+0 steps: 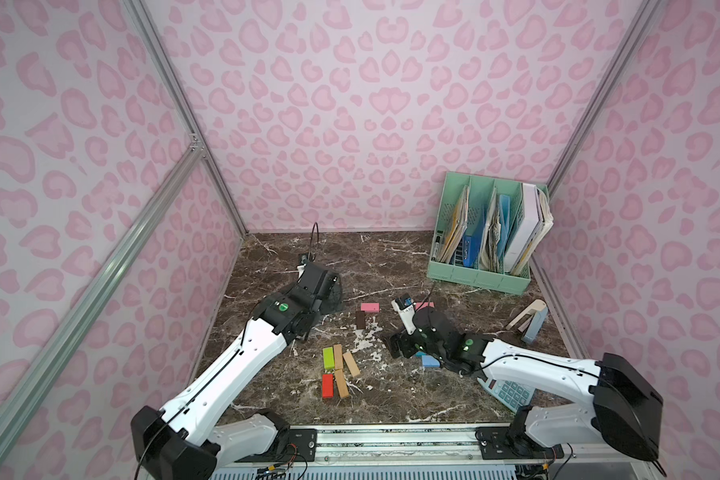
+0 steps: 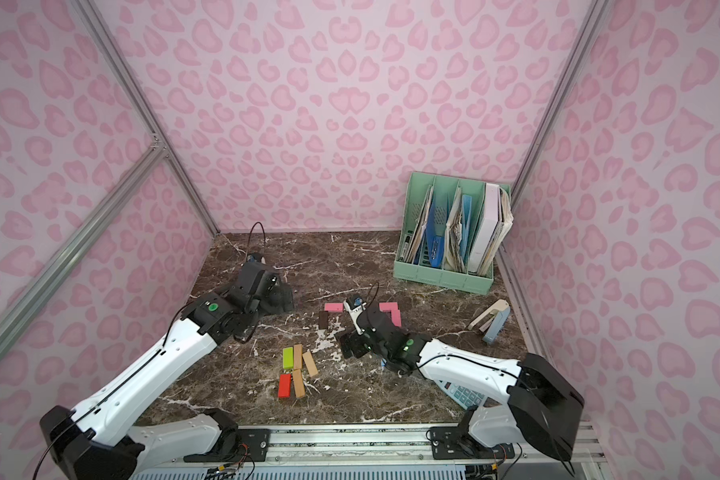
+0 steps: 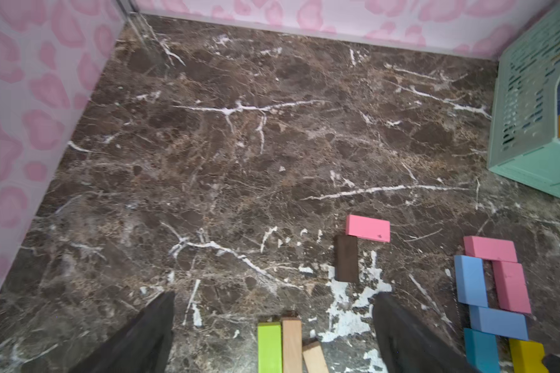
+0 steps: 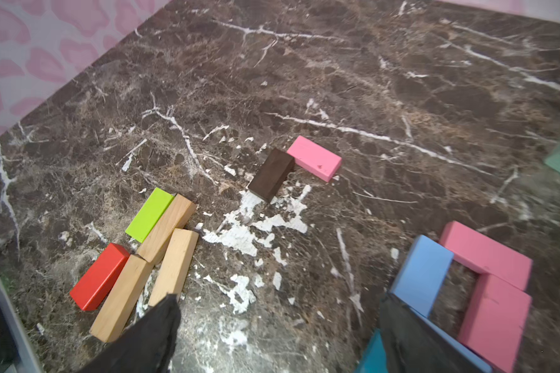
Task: Assemble the number 8 with building blocks
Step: Assemble the building block at the center of the board, then pick up the building block from the center of the board.
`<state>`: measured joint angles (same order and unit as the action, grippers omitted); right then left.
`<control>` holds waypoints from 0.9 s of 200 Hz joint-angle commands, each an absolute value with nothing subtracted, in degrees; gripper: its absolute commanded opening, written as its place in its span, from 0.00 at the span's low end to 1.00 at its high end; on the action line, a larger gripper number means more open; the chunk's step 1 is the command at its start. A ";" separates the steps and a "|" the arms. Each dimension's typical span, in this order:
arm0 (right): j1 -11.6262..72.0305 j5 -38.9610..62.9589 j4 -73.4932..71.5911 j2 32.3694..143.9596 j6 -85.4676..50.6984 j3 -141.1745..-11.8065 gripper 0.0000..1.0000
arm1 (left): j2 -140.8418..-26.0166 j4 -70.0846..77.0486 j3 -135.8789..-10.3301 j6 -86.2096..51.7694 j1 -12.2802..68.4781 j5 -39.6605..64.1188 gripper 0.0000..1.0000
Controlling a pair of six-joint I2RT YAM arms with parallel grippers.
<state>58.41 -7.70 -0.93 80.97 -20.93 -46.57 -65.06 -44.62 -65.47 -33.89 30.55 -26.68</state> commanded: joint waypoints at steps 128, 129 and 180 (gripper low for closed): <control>61.46 -7.79 1.96 90.02 -23.03 -53.60 1.00 | -66.23 -54.67 -50.10 -42.81 22.67 -1.77 0.83; 61.49 -7.80 1.99 90.01 -23.03 -53.56 1.00 | -66.56 -54.62 -50.06 -42.76 22.68 -1.72 0.82; 59.99 -8.55 1.35 88.44 -23.21 -50.94 1.00 | -72.28 -50.28 -47.10 -43.50 22.94 0.76 0.68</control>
